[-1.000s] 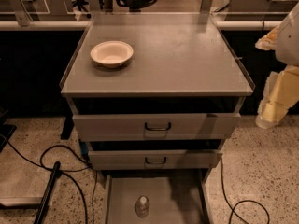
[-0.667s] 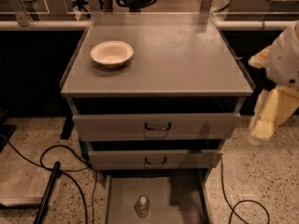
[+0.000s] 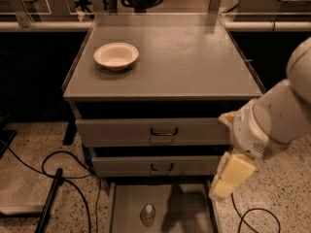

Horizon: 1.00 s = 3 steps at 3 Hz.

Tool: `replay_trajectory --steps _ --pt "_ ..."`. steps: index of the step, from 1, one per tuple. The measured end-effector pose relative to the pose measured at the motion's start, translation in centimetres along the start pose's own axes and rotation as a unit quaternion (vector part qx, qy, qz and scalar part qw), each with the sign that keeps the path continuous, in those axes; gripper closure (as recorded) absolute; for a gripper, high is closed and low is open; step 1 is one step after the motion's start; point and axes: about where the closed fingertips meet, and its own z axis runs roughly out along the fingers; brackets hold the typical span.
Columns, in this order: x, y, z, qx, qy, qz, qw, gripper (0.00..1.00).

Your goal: Pick water bottle from bottom drawer and place on counter

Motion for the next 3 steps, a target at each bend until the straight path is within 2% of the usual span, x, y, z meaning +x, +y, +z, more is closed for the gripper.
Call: replay_trajectory --steps 1,2,3 --pt "1.1 1.3 1.9 -0.015 0.009 0.005 0.9998 0.0" --pt "1.1 1.4 2.2 -0.016 0.011 0.005 0.9998 0.0" --pt "3.6 1.4 5.2 -0.022 -0.006 0.028 0.9994 0.0"
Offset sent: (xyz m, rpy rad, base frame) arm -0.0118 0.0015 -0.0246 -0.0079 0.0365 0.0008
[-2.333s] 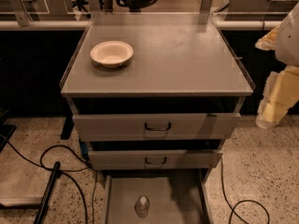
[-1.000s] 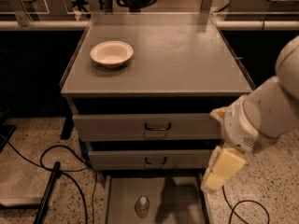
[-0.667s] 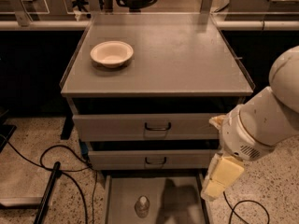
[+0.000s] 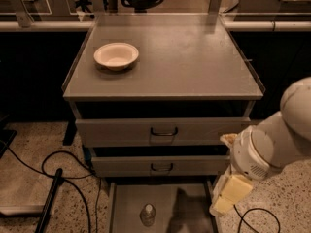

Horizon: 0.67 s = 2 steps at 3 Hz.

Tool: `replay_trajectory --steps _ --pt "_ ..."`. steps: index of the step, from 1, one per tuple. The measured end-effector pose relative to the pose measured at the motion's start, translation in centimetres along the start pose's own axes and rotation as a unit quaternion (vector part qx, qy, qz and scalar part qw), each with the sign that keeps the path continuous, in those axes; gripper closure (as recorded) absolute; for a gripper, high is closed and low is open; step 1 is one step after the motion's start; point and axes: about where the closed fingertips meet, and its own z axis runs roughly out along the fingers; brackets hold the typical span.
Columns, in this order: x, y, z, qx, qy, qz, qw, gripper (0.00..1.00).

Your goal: Pick water bottle from bottom drawer and place on counter

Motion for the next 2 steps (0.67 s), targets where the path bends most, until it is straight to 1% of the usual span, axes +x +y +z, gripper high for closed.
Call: replay_trajectory --steps 1,2 --pt "4.1 -0.7 4.6 -0.001 -0.023 0.033 0.9992 0.0" --pt "7.3 -1.2 8.7 -0.004 -0.036 0.063 0.9974 0.0"
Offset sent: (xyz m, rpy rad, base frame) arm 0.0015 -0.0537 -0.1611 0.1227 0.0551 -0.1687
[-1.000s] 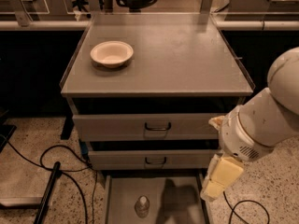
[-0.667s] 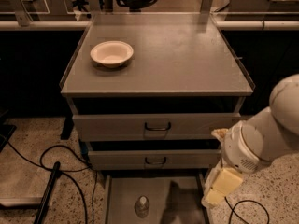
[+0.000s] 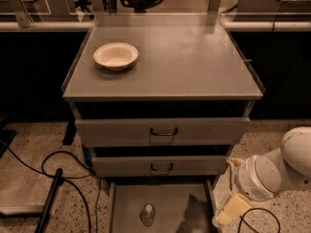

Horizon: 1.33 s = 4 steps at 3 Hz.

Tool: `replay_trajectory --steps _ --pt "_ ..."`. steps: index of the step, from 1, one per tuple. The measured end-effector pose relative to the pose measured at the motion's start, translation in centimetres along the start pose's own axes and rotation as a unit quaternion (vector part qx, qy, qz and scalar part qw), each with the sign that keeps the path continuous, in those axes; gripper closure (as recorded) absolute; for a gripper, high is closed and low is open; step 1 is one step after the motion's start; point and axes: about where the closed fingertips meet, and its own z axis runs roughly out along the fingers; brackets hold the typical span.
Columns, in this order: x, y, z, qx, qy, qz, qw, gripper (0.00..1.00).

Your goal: Pick water bottle from bottom drawer and place on counter

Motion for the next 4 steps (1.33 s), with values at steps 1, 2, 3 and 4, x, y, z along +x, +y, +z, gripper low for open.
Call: replay_trajectory --steps 1,2,3,4 --pt "0.0 0.0 0.0 0.0 0.0 0.0 1.0 0.0" --pt "1.5 0.3 2.7 -0.015 -0.018 0.011 0.9997 0.0" --pt "3.3 0.7 6.6 -0.03 -0.039 0.019 0.9986 0.0" --pt "5.0 -0.1 11.3 -0.043 -0.074 0.04 0.9955 0.0"
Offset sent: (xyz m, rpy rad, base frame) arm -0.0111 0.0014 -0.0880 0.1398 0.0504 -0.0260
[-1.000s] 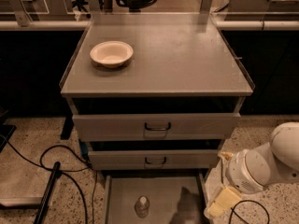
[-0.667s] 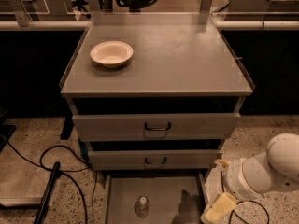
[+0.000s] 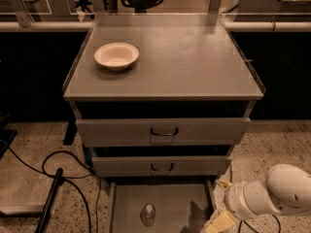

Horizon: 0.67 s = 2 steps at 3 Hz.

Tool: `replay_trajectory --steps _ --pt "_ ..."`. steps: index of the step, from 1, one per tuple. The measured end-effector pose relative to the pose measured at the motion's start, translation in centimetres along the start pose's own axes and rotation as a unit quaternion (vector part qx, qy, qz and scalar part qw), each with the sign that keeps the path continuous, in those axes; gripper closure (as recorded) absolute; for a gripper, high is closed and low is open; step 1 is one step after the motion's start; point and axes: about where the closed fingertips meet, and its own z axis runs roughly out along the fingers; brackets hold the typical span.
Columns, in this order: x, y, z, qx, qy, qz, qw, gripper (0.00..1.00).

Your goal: Pick water bottle from bottom drawer and place on counter

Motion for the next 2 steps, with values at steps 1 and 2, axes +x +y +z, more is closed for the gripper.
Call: replay_trajectory --steps 1,2 --pt "0.83 0.48 1.47 -0.017 -0.002 0.009 0.9998 0.0" --pt "0.83 0.48 1.47 -0.017 -0.002 0.009 0.9998 0.0"
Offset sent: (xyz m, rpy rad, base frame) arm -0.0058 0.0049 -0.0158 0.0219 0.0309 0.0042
